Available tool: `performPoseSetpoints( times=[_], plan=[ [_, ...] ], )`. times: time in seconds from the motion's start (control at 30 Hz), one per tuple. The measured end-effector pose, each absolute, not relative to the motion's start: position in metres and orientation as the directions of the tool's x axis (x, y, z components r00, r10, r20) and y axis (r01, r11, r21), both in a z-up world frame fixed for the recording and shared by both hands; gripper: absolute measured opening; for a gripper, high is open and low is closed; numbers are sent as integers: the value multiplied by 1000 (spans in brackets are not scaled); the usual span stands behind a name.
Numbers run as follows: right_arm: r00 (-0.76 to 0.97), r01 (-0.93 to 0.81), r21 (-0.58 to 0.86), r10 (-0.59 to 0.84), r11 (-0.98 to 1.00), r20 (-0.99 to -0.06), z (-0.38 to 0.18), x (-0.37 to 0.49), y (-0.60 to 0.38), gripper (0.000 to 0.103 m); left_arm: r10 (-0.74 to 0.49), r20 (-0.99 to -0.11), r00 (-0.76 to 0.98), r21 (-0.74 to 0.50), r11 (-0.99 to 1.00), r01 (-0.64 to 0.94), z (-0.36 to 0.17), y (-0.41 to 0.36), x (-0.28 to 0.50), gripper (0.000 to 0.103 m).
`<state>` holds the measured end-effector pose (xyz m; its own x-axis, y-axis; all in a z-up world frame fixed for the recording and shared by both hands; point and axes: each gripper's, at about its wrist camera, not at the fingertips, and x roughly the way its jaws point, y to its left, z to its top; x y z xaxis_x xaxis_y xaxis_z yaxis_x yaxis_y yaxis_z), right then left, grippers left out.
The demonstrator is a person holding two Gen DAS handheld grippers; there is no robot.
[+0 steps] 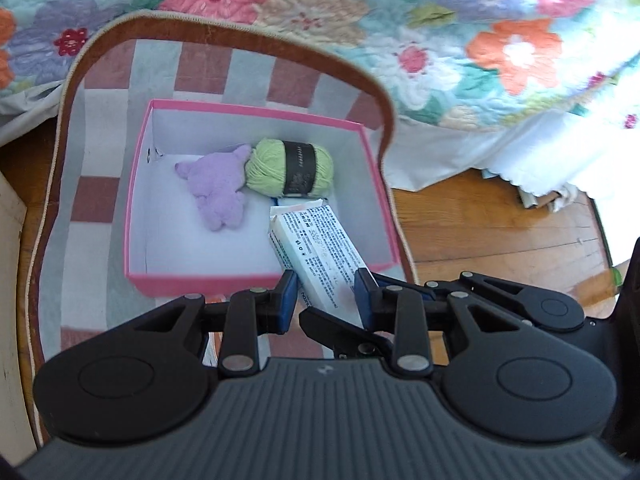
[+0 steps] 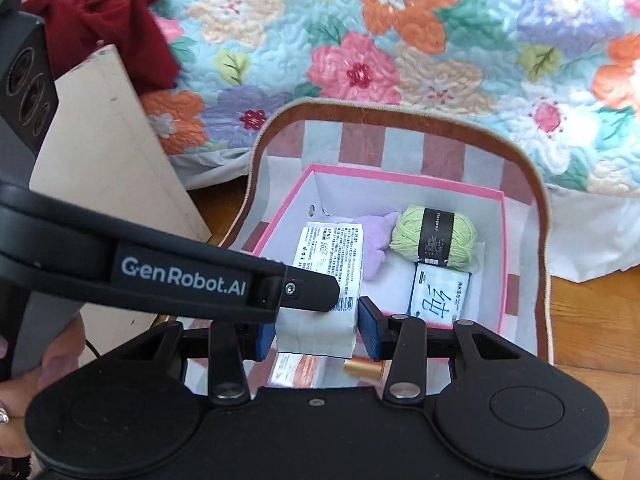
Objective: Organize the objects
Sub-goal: 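Lift the soap bar and carry it over the pink box, then open the left tool to drop the soap beside the wipes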
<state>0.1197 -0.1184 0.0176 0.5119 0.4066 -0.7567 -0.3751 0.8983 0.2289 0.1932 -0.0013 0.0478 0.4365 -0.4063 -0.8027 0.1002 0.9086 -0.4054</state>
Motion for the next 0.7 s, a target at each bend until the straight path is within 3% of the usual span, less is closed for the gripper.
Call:
performPoseSetpoints(
  times=[0.27,0.43,0.7],
  plan=[
    [372,-283,346,435,894,-820,-48,208,-127,47,-396,-853,340,-421,907,-2,-16,-7,262,30],
    [348,-254,277,355,927,-868,-81,233,-123,47,-455,-836,305,-487,873,-34,-57,-12,290,30],
    [314,-198,287,338,937,-887,-123,251,-132,47,-452,-858,244,-474,880,-36,-97,-20,312,28]
  ],
)
